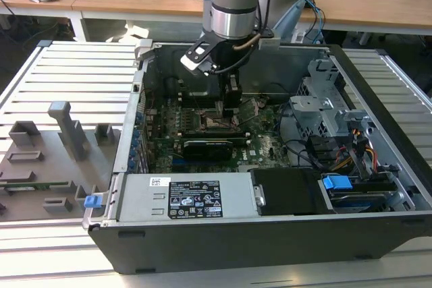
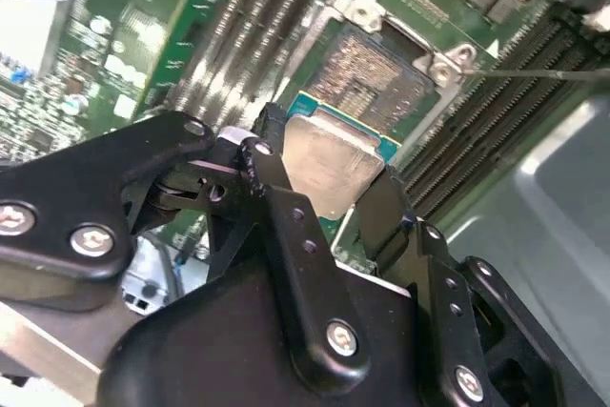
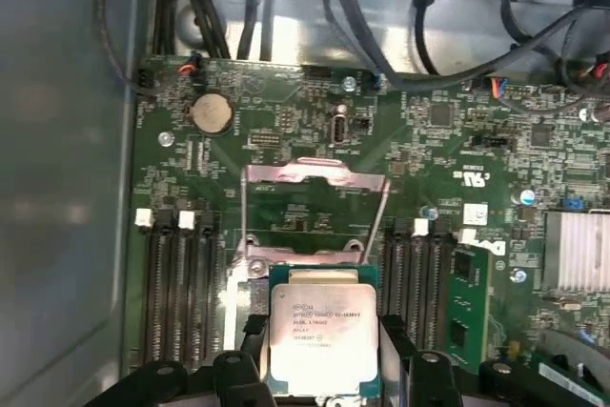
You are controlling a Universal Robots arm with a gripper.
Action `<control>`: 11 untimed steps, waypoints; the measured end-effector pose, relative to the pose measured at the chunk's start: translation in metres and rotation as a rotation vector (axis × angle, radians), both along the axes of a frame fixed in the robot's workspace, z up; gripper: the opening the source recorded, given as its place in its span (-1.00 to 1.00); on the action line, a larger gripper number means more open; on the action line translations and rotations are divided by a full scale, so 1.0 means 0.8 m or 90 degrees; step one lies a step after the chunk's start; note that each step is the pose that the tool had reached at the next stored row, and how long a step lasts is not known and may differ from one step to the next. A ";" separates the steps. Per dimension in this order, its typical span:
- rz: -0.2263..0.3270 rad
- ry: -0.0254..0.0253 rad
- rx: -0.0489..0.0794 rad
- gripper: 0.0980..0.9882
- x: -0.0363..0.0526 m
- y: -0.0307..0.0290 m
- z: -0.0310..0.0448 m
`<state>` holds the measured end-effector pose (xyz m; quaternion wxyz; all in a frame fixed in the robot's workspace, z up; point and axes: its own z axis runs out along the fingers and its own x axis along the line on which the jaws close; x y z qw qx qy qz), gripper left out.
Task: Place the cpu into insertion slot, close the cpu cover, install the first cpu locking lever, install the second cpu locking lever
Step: 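Place the cpu into insertion slot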
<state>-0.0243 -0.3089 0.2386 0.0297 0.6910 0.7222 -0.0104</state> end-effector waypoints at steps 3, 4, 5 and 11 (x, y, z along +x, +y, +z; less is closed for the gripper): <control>0.000 0.0001 0.000 0.00 -0.008 0.0004 -0.0060; 0.000 0.0001 0.000 0.00 -0.010 0.0004 -0.0100; 0.000 0.0001 0.000 0.00 -0.011 0.0004 -0.0128; 0.000 0.0001 0.002 0.00 -0.016 0.0016 -0.0296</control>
